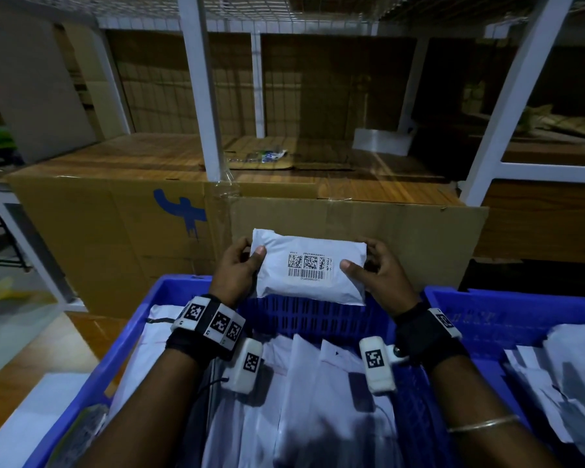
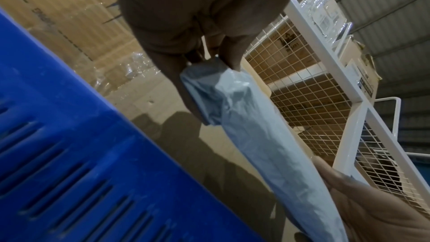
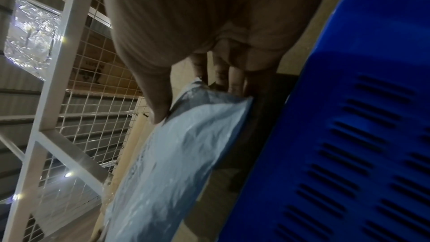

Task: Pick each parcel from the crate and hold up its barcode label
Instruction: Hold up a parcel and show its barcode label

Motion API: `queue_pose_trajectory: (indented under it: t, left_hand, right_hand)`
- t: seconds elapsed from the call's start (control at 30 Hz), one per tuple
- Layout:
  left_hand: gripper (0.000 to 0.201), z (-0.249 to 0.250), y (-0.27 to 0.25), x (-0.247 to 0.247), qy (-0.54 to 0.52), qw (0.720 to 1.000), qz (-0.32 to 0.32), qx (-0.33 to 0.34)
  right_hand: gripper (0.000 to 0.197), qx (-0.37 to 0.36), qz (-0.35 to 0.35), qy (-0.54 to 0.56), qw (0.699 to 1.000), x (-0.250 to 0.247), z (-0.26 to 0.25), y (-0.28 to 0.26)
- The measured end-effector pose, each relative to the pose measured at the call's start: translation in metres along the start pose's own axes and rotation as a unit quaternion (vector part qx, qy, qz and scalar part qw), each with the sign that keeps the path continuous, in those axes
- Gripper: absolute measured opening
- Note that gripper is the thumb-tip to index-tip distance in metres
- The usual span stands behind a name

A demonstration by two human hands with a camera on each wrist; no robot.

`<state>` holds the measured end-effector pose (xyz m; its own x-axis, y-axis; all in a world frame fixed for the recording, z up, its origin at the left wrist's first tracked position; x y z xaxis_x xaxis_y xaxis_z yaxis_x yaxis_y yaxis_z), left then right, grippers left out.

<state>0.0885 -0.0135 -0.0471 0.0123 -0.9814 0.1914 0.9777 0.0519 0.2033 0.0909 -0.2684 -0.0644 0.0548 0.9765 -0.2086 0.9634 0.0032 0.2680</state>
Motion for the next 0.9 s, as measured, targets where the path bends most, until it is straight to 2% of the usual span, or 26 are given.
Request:
queue_pose_trajectory:
  t: [0.13,0.27,0.4,0.6,0.7,0.8,0.87,0.9]
  left_hand:
    - [0.014,0.003,-0.002,0.002,0.030,0.999,0.013,0.013]
    - [0.030,0.006,-0.004,0.000,0.043,0.999,0.028,0.011]
    - [0.023,0.005,-0.002,-0.005,0.030,0.998,0.053,0.002]
    - [0.021,0.003,0.002,-0.007,0.028,0.997,0.078,0.010]
    - [0.017,0.003,0.002,-0.006,0.028,0.998,0.057,0.020]
    - [0.017,0.002,0.000,-0.001,0.044,0.999,-0.016,-0.001]
    - [0.008,-0.001,-0.003,0.002,0.054,0.997,-0.062,0.000]
    - [0.013,-0.003,-0.004,0.003,0.053,0.996,-0.066,-0.001]
  right_hand:
    - [0.064,-0.007,-0.007,-0.007,1.000,0.001,0.000,-0.002]
    - [0.061,-0.015,-0.014,-0.032,0.999,-0.002,0.002,-0.001]
    - [0.065,-0.005,-0.017,-0.020,1.000,-0.002,0.003,0.001]
    - [0.041,-0.030,-0.014,-0.039,0.999,-0.004,0.002,0.001]
    - [0.032,-0.038,0.014,-0.021,0.999,-0.005,0.001,0.002]
    - [0.026,-0.044,0.042,0.012,0.998,-0.007,-0.007,0.001]
    - [0.025,-0.051,0.045,0.020,0.997,-0.008,-0.010,0.000]
    - [0.024,-0.049,0.044,0.018,0.998,-0.007,-0.009,0.000]
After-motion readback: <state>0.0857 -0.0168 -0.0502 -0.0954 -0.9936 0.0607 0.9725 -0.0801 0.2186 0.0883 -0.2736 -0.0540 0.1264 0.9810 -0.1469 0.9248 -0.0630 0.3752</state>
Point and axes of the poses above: each hand's wrist, its own y-axis towards the middle knuckle, its own x-axis out of the palm, z = x × y, the point moved 1 cm from there along y, towards the middle knuckle, and after that the axes turned 7 degrees about -y, right-handed, at the moved point
